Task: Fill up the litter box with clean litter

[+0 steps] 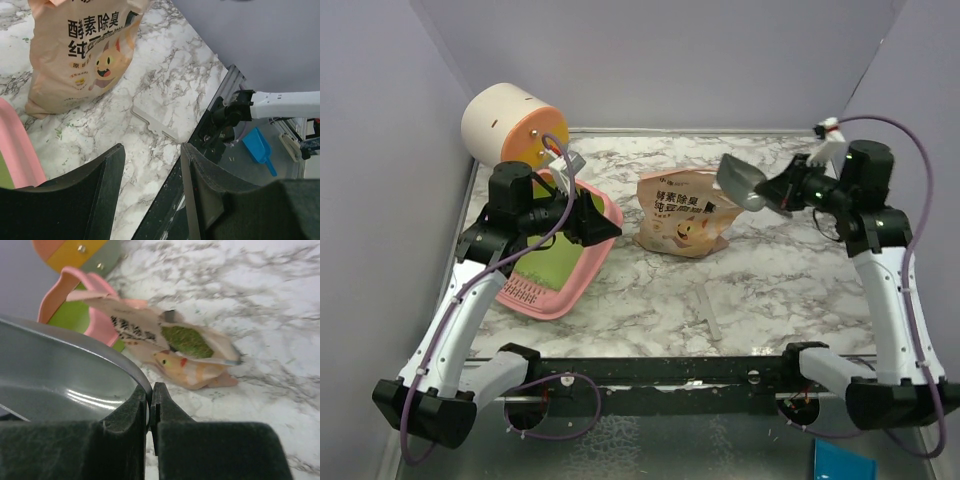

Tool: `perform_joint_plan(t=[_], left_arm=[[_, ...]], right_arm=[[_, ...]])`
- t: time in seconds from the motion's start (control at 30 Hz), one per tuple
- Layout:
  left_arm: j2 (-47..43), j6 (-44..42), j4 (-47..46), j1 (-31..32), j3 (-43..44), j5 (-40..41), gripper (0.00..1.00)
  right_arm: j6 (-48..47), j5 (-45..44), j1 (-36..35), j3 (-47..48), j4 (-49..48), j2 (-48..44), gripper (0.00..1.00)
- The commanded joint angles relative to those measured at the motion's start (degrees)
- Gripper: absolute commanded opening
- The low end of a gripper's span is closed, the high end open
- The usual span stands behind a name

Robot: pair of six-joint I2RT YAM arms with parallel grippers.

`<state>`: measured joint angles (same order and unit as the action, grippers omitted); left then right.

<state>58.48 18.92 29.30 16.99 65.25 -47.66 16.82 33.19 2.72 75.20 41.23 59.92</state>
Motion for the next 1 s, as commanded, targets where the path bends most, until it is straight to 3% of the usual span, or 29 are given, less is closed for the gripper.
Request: perform_joint_plan(t=[0.0, 0.13, 0.3, 0.53, 0.97], left_arm=[[1.76, -0.79, 0.33, 0.32, 3.9, 1.22, 0.51], [4.74, -0.72, 0.94, 0.5, 8.6, 0.35, 0.5], [4.81, -4.3, 7.36, 0.54, 13.25, 3.12, 0.5], [5.6, -4.36, 9.01, 0.58, 11.81, 2.82, 0.49], [8.94, -0.97, 2.49, 1.23, 9.85, 2.7, 0.47]], right_arm=[[0.6, -12.25, -20.15, 5.22, -2.45, 6.12, 0.01], [2.37, -30.78, -35.33, 7.89, -0.91, 12.5, 0.01], [3.33, -41.41, -37.75, 9.29, 2.45, 15.51, 0.01], [3.03, -50.42, -41.48, 10.12, 4.28, 16.04, 0.01], [4.42, -54.68, -51.35, 10.32, 3.08, 16.92, 0.01]])
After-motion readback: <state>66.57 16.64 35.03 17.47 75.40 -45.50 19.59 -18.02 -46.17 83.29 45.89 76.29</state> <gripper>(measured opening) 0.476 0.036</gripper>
